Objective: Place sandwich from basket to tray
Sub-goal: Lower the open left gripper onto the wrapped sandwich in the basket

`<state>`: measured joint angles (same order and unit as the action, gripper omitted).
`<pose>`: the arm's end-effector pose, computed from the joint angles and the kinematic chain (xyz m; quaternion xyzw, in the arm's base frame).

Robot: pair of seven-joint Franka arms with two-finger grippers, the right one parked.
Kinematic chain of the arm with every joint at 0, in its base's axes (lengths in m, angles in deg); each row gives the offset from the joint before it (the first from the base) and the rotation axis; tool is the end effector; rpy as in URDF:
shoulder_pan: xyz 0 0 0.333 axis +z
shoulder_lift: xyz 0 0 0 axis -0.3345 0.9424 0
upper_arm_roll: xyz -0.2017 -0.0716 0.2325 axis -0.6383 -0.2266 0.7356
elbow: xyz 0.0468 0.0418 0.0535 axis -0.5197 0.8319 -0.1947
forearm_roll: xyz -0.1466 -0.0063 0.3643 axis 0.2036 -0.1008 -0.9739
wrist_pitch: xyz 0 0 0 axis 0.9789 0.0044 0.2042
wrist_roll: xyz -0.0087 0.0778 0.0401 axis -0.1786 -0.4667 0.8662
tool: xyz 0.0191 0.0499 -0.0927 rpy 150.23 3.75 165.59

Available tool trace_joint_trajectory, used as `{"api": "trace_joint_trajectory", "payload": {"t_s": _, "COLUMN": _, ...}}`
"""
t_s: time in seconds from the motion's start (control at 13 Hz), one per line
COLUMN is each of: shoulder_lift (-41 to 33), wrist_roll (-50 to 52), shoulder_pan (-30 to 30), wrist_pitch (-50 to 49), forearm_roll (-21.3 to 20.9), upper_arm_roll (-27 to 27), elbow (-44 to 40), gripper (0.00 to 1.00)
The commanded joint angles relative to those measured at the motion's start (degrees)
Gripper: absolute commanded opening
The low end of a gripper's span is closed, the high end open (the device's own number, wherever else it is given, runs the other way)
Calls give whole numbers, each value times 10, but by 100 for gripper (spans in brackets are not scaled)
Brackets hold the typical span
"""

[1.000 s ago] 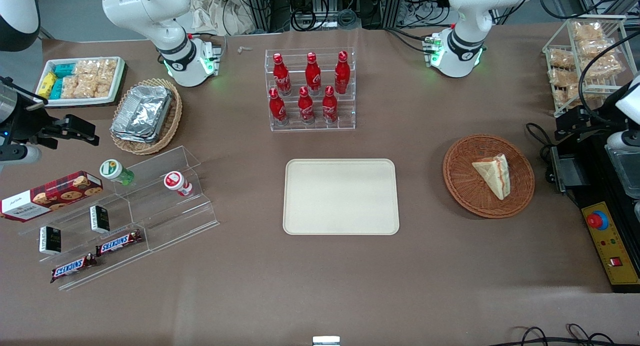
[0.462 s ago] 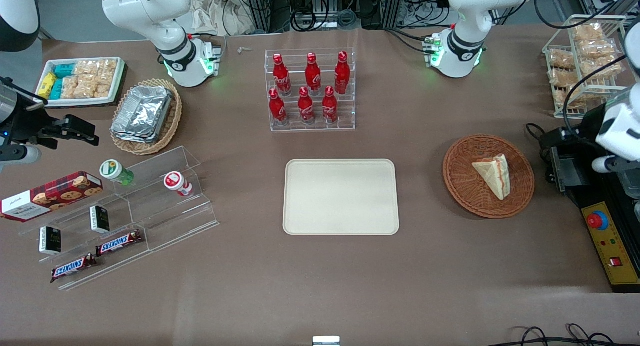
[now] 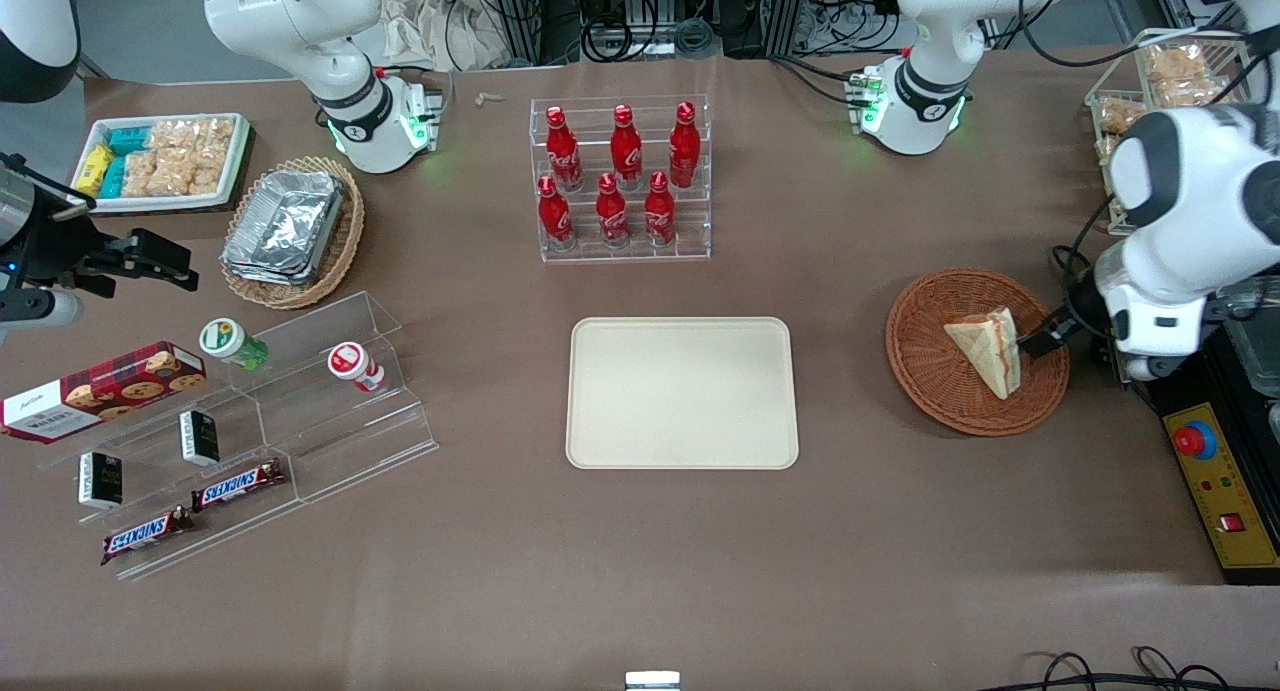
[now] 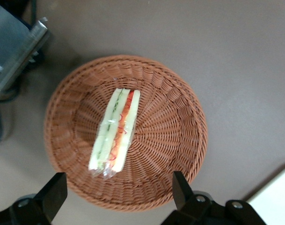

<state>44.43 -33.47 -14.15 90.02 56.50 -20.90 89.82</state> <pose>0.5339 0.0117 0.3755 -0.9369 -0.3490 0.0201 0.0096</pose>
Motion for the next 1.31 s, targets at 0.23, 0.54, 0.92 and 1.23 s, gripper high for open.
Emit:
{"api": "trace_joint_trajectory", "payload": {"t_s": 0.23, "shoulder_lift": 18, "wrist_roll": 30, "shoulder_pan": -4, "wrist_pitch": 107, "forearm_roll": -68, "upper_arm_roll": -1, "elbow": 103, "gripper": 100}}
{"api": "trace_joint_trajectory", "payload": {"t_s": 0.54, "shoulder_lift": 52, "wrist_roll": 30, "shoulder_pan": -1, "wrist_pitch": 139, "forearm_roll": -90, "upper_arm_roll": 0, "elbow": 118, "gripper": 100}}
{"api": "trace_joint_trajectory", "payload": {"t_s": 0.92, "shoulder_lift": 80, "wrist_roll": 59, "shoulder_pan": -1, "wrist_pitch": 159, "forearm_roll": -103, "upper_arm_roll": 1, "elbow": 113, "gripper": 26}}
{"api": "trace_joint_trajectory", "payload": {"t_s": 1.23, "shoulder_lift": 78, "wrist_roll": 102, "shoulder_pan": -6, "wrist_pitch": 167, "forearm_roll": -112, "upper_arm_roll": 0, "elbow": 105, "gripper": 0}}
